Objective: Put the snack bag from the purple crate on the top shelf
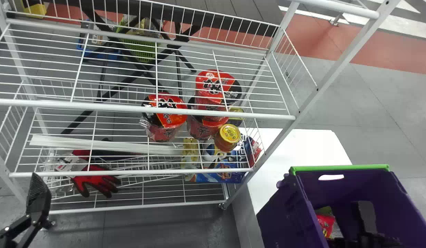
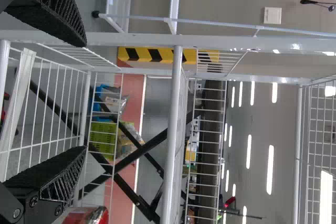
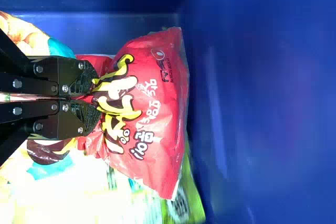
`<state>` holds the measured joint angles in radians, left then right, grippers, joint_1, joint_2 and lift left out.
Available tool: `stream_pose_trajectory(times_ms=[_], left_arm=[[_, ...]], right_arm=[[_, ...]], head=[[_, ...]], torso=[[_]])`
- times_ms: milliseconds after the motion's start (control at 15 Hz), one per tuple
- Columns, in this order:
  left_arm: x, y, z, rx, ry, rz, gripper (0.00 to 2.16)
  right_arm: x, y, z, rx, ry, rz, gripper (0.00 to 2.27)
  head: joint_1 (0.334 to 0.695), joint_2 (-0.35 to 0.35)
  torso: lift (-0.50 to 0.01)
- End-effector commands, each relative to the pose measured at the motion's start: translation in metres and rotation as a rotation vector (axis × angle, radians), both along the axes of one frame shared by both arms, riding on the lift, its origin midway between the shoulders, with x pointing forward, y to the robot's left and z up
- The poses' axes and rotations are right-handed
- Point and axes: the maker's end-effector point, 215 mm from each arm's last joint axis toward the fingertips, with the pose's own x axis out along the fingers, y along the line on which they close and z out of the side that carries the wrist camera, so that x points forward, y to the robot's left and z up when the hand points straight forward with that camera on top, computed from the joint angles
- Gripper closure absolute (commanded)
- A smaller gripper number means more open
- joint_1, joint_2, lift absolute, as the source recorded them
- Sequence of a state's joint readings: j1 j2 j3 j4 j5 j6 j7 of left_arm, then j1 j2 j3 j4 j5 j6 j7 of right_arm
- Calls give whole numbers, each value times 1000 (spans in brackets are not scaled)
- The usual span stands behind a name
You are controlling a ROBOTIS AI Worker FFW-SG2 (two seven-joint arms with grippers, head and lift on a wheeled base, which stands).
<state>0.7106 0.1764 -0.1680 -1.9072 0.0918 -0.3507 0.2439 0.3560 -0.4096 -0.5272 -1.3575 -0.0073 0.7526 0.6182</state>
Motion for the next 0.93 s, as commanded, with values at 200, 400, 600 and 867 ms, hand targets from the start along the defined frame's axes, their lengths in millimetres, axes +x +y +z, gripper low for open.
stream_pose_trajectory(times_ms=[200, 400, 600, 867], left_arm=[[-5, -2, 4, 3, 0, -9, 117], [-7, -2, 6, 6, 0, -10, 117], [-6, -1, 2, 17, 16, -15, 117], [-3, 4, 1, 22, 21, -14, 117]], right_arm=[[-9, 12, -6, 15, 20, 3, 2253], [-7, 14, -6, 10, 20, 10, 2253], [-6, 15, -8, 3, 28, 15, 2253], [-7, 18, -10, 8, 48, 5, 2253]], head=[[695, -350], [695, -350], [695, -350], [695, -350]], torso=[[-407], [-395], [-383], [-366]])
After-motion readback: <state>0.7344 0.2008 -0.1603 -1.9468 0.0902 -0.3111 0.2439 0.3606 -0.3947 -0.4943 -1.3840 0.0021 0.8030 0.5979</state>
